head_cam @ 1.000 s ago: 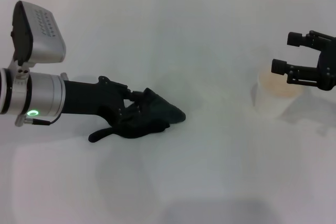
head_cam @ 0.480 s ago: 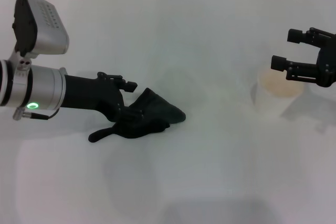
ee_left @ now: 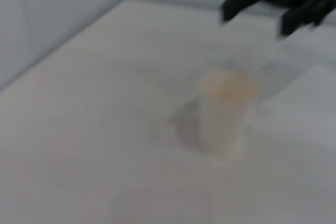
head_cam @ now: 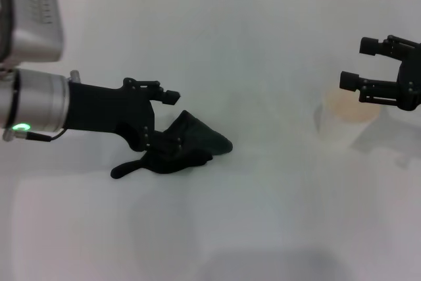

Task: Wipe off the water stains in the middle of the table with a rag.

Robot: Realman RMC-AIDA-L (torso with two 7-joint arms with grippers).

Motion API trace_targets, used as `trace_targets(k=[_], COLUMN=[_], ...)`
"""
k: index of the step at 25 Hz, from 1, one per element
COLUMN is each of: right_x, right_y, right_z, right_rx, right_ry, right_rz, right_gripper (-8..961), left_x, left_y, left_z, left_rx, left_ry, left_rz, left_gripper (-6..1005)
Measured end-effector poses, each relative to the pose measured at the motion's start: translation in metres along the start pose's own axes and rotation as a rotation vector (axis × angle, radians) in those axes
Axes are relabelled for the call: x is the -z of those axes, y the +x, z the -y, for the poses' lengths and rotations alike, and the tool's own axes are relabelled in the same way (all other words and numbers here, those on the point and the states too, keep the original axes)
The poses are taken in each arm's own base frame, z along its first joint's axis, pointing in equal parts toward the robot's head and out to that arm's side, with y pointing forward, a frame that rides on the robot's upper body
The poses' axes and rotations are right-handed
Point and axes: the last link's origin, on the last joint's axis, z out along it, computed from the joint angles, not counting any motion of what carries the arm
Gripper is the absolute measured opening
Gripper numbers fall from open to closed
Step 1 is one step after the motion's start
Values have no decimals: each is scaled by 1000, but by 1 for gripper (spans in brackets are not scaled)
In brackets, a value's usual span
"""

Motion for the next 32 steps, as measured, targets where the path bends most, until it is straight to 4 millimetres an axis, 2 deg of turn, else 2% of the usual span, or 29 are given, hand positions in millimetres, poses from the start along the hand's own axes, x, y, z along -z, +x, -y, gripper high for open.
trace_targets(k=[5,9,12,18,32], right_x=[2,3,2,1,1], right_y=[0,2,3,-1,-4], right_z=[-1,-3,-5,-12,-13], right_rx=[-1,2,14,48,78], right_ry=[-5,-27,-46,-100,-114], right_rz=[-3,-35,-78,-129,-179], right_gripper=[854,853,853,851,845], left_x=[33,58,67,68,67], left_y=[4,-4,-12,-18,-20], left_z=[-18,-27,-31,-37,-41], left_rx=[-62,-67,-67,-72,-55], left_ry=[-38,-43,-32,-46,-62], left_rz=[-152,-231,-245,-244,-247], left_gripper=[873,874,874,874,874])
